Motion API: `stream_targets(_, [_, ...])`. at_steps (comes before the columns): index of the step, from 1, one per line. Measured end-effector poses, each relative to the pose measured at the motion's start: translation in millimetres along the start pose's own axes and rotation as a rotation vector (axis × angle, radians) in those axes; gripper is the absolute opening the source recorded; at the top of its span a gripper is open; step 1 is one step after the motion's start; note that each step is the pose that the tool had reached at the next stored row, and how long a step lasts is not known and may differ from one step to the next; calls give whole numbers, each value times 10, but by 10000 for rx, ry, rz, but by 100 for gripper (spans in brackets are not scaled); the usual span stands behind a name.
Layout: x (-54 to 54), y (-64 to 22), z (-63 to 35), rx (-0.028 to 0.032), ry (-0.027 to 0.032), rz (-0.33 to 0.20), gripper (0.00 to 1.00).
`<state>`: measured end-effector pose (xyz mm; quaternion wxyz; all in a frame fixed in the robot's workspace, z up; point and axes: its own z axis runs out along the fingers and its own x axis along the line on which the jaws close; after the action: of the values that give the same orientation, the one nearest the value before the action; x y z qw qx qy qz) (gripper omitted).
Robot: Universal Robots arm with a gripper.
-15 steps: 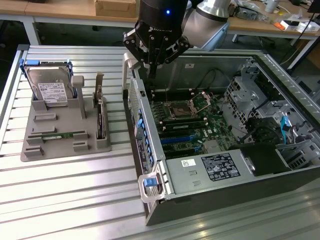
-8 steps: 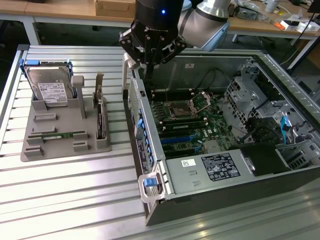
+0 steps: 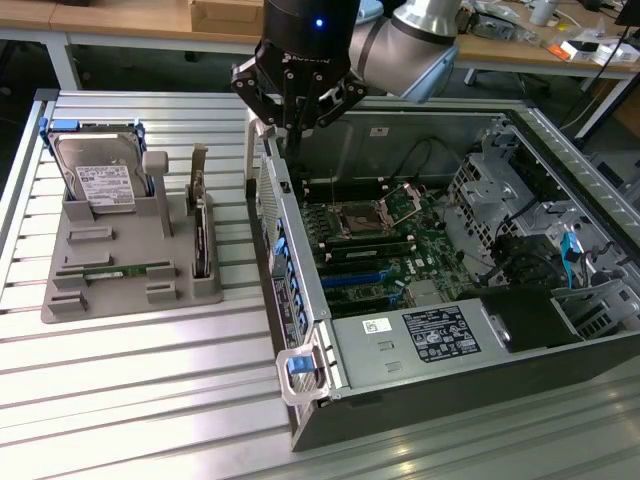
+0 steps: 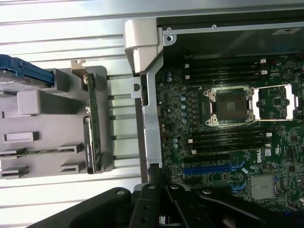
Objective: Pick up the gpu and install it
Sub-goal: 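Reach for the gpu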
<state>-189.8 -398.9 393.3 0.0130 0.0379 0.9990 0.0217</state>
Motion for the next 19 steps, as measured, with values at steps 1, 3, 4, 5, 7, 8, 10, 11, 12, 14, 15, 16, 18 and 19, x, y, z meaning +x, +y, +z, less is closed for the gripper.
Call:
stream_targets(1, [15, -1, 0, 0, -1, 0, 10])
stream_targets(3, [29, -2, -1, 0, 0, 0, 10])
stream_targets(4, [36, -2, -1, 0, -1, 0, 10])
stream_targets(5, [42, -3, -1, 0, 0, 0, 10])
stream_targets(7, [53, -4, -1, -1, -1, 0, 10])
stream_targets(8, [63, -5, -2, 0, 0, 0, 10])
stream_targets(10, [73, -5, -2, 0, 0, -1, 10])
stream_targets(11, [80, -6, -2, 0, -1, -1, 10])
stream_targets(12, [88, -7, -2, -1, 0, 0, 10])
stream_targets(14, [110, -8, -3, 0, 0, 0, 10])
stream_targets(15, [124, -9, -3, 0, -1, 0, 10])
stream_targets(16, [131, -10, -4, 0, 0, 0, 10])
stream_targets(18, [154, -12, -4, 0, 0, 0, 10])
stream_targets(19, [164, -12, -4, 0, -1, 0, 10])
